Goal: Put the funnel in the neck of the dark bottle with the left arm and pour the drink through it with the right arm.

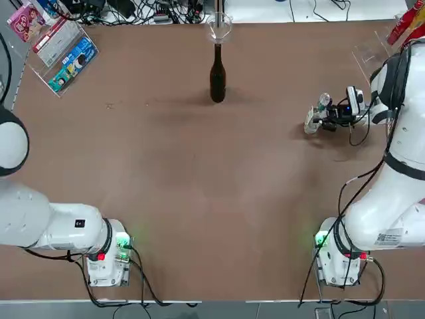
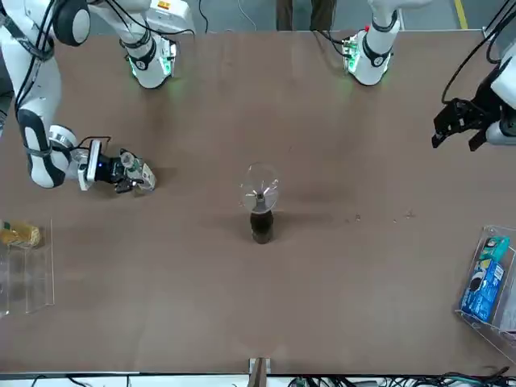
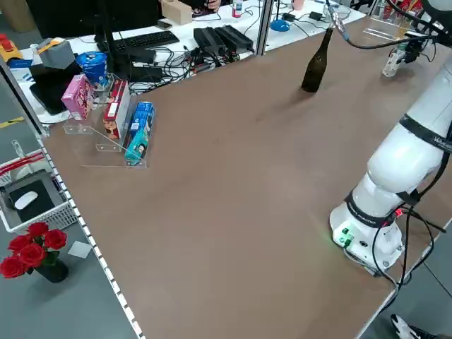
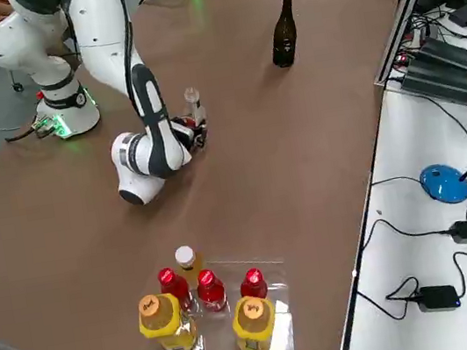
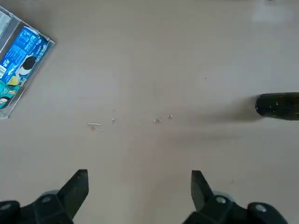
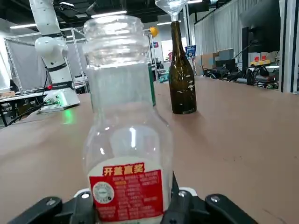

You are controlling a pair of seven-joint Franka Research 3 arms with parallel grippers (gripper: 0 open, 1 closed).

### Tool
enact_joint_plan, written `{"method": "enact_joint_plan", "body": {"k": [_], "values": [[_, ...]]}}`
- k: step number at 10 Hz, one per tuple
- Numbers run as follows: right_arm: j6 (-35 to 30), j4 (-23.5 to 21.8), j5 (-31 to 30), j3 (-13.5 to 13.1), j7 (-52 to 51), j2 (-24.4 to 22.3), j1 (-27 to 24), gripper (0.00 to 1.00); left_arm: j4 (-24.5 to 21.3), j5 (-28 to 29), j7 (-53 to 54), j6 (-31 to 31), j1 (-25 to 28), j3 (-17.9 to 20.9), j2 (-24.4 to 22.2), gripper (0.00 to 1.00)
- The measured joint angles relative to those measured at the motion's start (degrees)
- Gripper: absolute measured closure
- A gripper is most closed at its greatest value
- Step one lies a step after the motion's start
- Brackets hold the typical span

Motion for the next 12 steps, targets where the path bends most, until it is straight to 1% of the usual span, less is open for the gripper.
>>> {"method": "enact_joint_plan", "body": {"k": [1, 3, 4, 5, 6, 7, 8, 10, 11, 12], "values": [[0.00, 0.41, 0.07, 0.04, -0.03, 0.45, 0.05, 0.50, -0.11, 1.08, -0.34, 0.00, -0.30, -0.36, -0.02, 0.03], [-0.18, 1.00, 0.18, 0.13, -0.05, 1.19, 0.09, 0.49, -0.17, 1.48, -0.38, -0.02, -0.34, -0.82, -0.03, 0.03], [-0.25, 1.09, 0.20, 0.13, -0.06, 1.22, 0.10, 0.45, -0.17, 1.49, -0.38, -0.02, -0.32, -0.81, -0.03, 0.03], [-0.36, 1.10, 0.21, 0.13, -0.06, 1.22, 0.10, 0.36, -0.18, 1.49, -0.38, -0.02, -0.31, -0.82, -0.03, 0.03], [-0.48, 1.10, 0.24, 0.13, -0.06, 1.22, 0.10, 0.22, -0.18, 1.49, -0.38, -0.02, -0.32, -0.87, -0.03, 0.03], [-0.56, 1.10, 0.35, 0.13, -0.06, 1.22, 0.10, 0.07, -0.18, 1.49, -0.38, -0.02, -0.33, -0.93, -0.03, 0.02], [-0.57, 1.10, 0.53, 0.13, -0.06, 1.22, 0.10, 0.00, -0.18, 1.49, -0.38, -0.02, -0.35, -0.95, -0.03, 0.03], [-0.56, 1.09, 0.60, -0.13, -0.05, 1.22, 0.10, 0.00, -0.18, 1.49, -0.38, -0.01, -0.37, -0.98, -0.03, 0.02], [-0.56, 0.99, 0.60, -1.09, 0.00, 1.24, 0.15, 0.00, -0.18, 1.49, -0.38, -0.01, -0.38, -0.99, -0.03, 0.03], [-0.66, 0.64, 0.59, -2.74, 0.23, 1.25, 0.18, 0.00, -0.18, 1.49, -0.33, -0.01, -0.39, -0.99, -0.03, 0.02]]}}
